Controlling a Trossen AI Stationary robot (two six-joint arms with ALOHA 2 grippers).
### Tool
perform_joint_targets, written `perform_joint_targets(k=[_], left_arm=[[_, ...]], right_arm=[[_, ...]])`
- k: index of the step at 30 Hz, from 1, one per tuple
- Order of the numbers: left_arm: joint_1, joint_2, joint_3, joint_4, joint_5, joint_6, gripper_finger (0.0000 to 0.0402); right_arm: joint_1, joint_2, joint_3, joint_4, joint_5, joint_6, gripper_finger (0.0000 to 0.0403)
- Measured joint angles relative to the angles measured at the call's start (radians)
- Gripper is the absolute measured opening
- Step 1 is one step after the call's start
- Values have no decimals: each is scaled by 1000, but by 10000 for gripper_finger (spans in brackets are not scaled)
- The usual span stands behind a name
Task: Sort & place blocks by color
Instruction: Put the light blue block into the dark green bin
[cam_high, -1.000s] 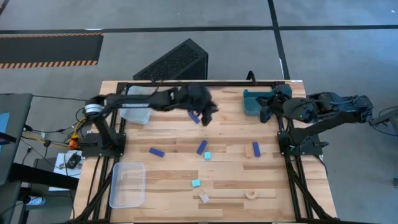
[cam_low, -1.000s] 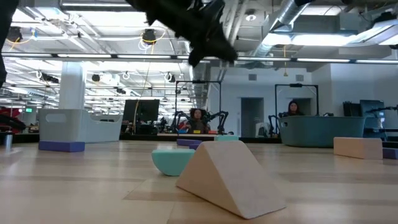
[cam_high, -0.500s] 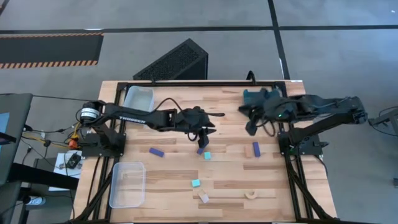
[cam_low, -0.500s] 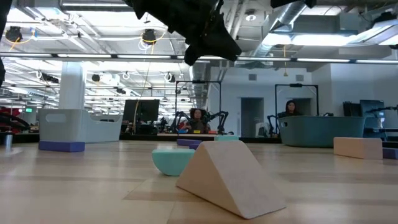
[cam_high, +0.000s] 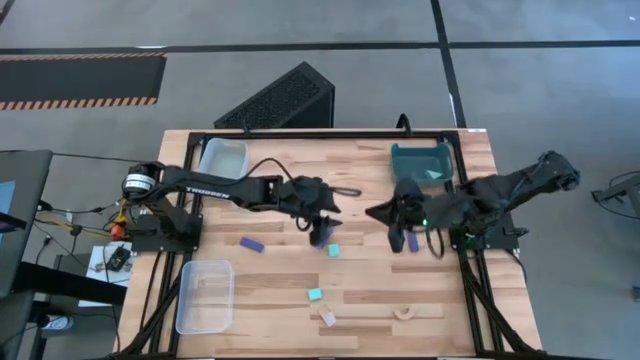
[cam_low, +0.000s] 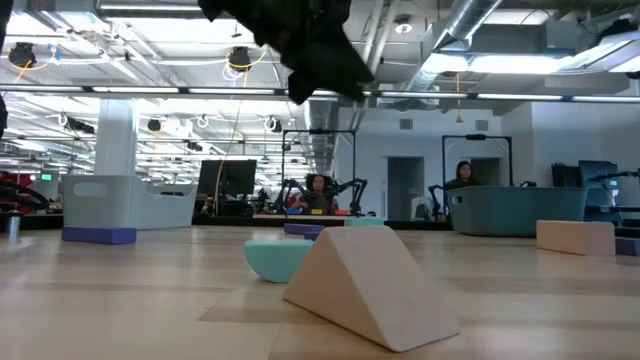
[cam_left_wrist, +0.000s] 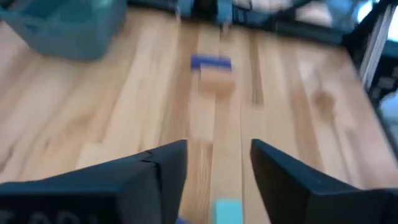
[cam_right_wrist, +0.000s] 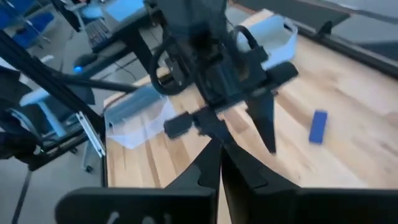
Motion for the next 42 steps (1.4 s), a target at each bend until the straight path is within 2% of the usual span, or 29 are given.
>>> perform_joint_targets(k=[5,10,18,22,31,42], left_arm=[[-31,1,-102,26,-78,3,224],[-36,2,-196,106,-73,-12,250],[-54,18,-296,367,-73,8,252],[-81,74,-312,417,-71,4,252],[-131,198,-299,477,-157,-1,252],[-133,264,-273,455,-153,-40,252]], right_arm=[[66,40,0,-38,34,150,42],[101,99,0,-46,55,243,47],[68,120,0,-36,52,246,48],[39,89,1,-30,50,189,48],[11,54,1,-56,37,144,48],[11,58,0,-96,26,144,48]])
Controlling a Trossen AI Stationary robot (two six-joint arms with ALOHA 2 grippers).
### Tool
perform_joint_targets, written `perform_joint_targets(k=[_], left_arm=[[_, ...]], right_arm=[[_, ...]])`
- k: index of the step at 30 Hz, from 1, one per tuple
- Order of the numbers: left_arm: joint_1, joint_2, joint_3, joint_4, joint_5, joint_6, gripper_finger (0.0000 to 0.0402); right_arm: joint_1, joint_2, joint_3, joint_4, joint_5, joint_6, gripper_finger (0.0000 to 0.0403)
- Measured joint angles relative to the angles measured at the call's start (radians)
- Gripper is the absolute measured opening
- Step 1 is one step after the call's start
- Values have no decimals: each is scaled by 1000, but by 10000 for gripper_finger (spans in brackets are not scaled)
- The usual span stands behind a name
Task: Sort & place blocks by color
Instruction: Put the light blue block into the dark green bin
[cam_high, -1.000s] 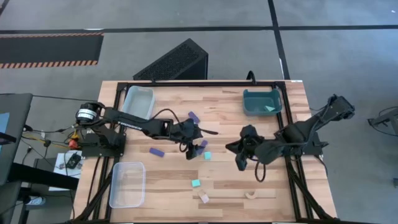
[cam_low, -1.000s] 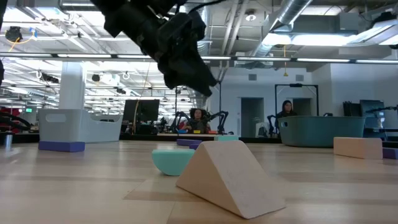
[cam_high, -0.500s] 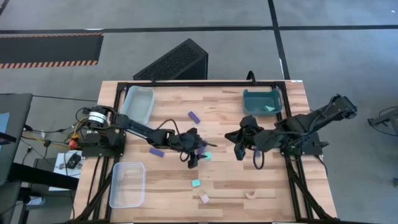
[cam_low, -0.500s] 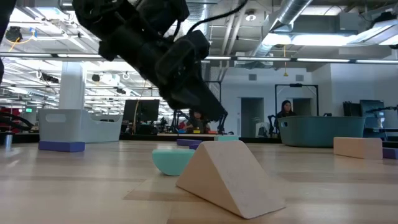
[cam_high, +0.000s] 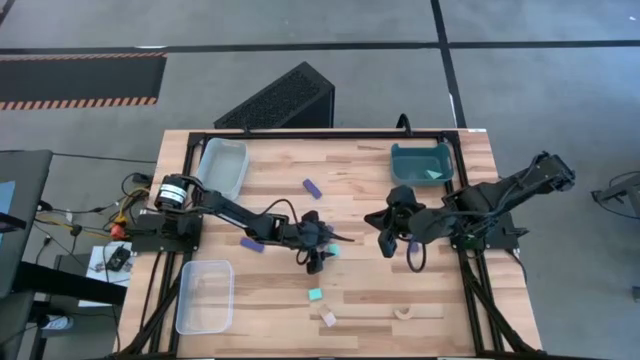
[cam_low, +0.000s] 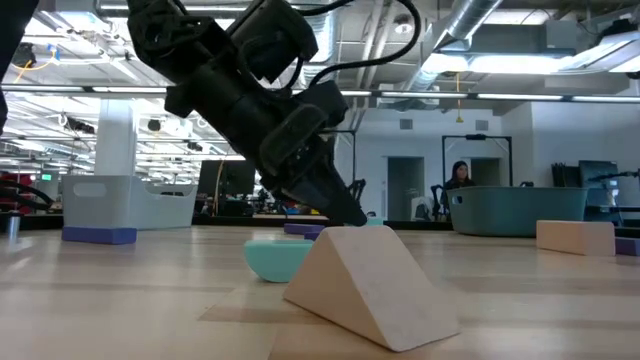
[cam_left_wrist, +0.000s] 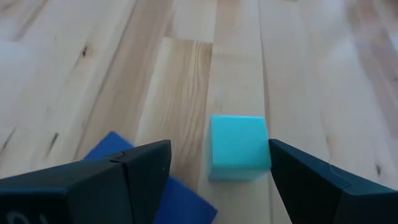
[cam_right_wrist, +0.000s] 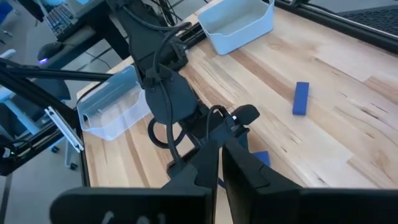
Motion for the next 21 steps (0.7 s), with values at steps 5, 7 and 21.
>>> perform_joint_targets(k=[5,7,21], left_arm=[[-5,16,3,-15,9,10,252],[-9,18,2,-10,10,17,251],[-16,50,1,42,-3,39,242]], right_arm=[[0,0,0,-4,0,0,48],[0,0,0,-3,0,1,48],[0,0,0,5,-2,10,48]])
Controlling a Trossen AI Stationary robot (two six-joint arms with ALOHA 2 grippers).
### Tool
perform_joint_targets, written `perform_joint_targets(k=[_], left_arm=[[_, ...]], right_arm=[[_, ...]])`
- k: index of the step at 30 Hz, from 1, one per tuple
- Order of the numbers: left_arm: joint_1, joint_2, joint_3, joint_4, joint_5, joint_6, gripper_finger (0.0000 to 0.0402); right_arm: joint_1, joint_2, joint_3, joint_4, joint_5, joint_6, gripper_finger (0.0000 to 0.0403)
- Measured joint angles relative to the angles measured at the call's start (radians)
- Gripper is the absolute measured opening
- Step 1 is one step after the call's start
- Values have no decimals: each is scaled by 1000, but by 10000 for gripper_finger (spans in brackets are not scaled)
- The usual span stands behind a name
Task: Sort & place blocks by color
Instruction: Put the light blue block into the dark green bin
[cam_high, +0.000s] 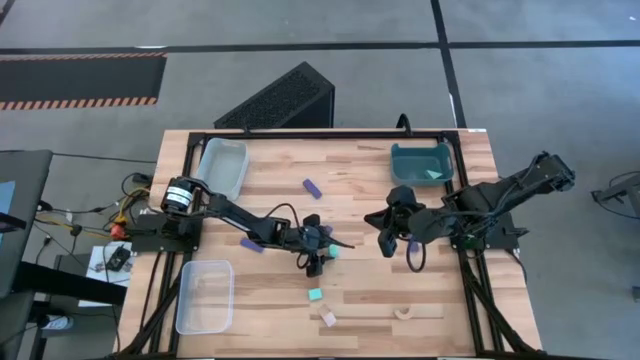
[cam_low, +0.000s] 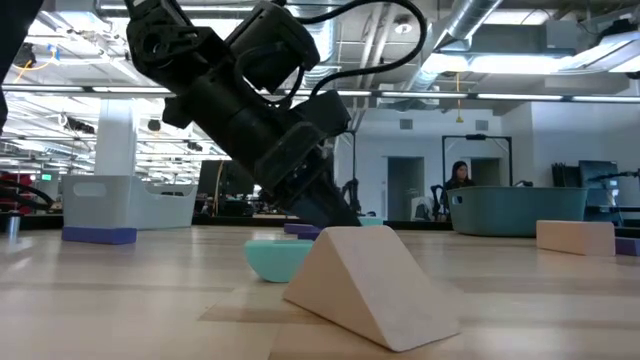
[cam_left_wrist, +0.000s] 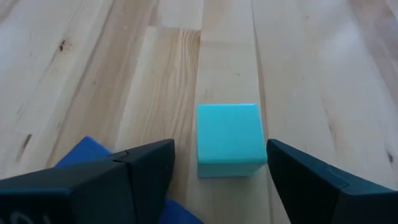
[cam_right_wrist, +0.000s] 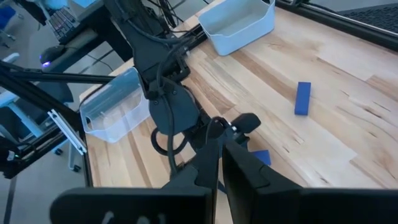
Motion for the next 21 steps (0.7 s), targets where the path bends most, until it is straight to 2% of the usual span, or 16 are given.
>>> perform_joint_targets(k=[4,12,15,21], left_arm=[[0,0,0,7,4,0,207],[2,-4,0,24,33,-20,107],[3,-24,7,20,34,-62,106],[18,-72,60,17,34,-40,118]], right_arm=[[0,0,0,9,0,2,48],[5,0,0,10,-1,6,48],[11,-7,0,-65,0,46,48],[24,-40,0,-224,2,112,43]])
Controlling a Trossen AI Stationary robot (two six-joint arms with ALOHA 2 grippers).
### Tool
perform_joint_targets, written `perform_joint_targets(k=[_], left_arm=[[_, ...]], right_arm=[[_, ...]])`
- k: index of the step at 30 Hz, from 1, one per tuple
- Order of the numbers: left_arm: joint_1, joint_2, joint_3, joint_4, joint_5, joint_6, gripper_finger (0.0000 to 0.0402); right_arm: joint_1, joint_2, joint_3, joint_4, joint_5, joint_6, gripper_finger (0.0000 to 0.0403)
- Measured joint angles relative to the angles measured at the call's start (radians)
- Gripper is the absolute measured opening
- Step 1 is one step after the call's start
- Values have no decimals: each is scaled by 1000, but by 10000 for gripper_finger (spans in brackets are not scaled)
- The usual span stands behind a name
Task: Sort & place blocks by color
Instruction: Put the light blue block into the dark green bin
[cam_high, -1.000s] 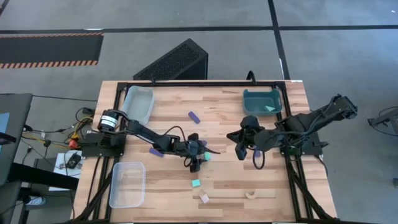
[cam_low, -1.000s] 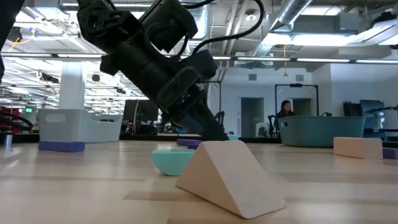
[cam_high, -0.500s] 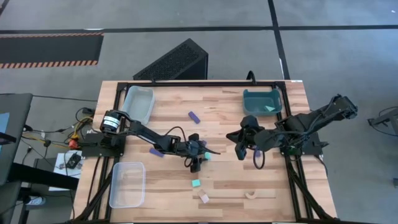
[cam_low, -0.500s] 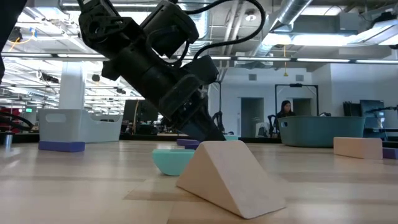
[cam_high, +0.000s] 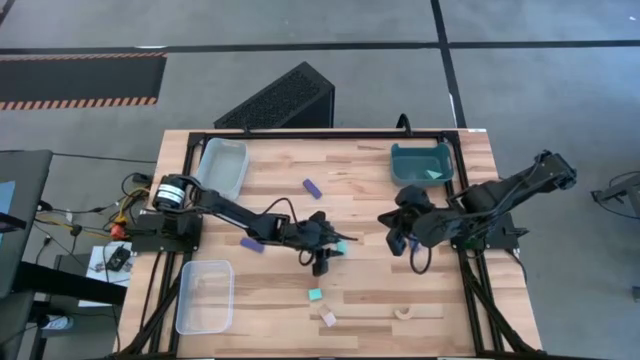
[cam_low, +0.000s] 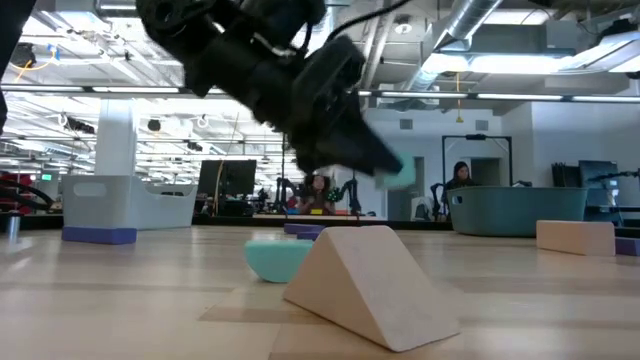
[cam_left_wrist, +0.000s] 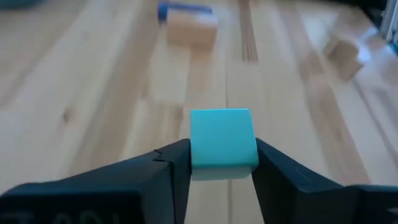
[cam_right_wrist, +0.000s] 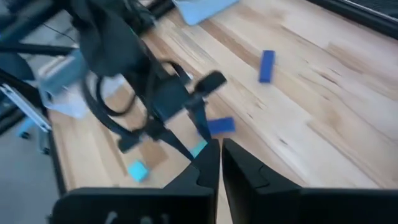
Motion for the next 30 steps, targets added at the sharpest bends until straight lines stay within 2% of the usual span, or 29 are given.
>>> perform_joint_targets(k=[4,9,14,18,22,30], left_arm=[[38,-12,55,-7,-1,30,129],[98,-12,148,-54,47,80,109],[169,-13,227,-89,102,134,110],[230,-13,263,-86,107,183,122],[295,-13,295,-84,151,180,117],[388,-12,306,66,205,152,114]], right_arm=[[-8,-26,0,-149,0,55,37],[-18,-86,-49,-335,26,202,32],[-15,-176,-125,-255,26,190,31],[-20,-237,-173,-173,27,133,31],[-35,-285,-198,-133,26,83,31],[-105,-351,-198,-76,25,-69,30]])
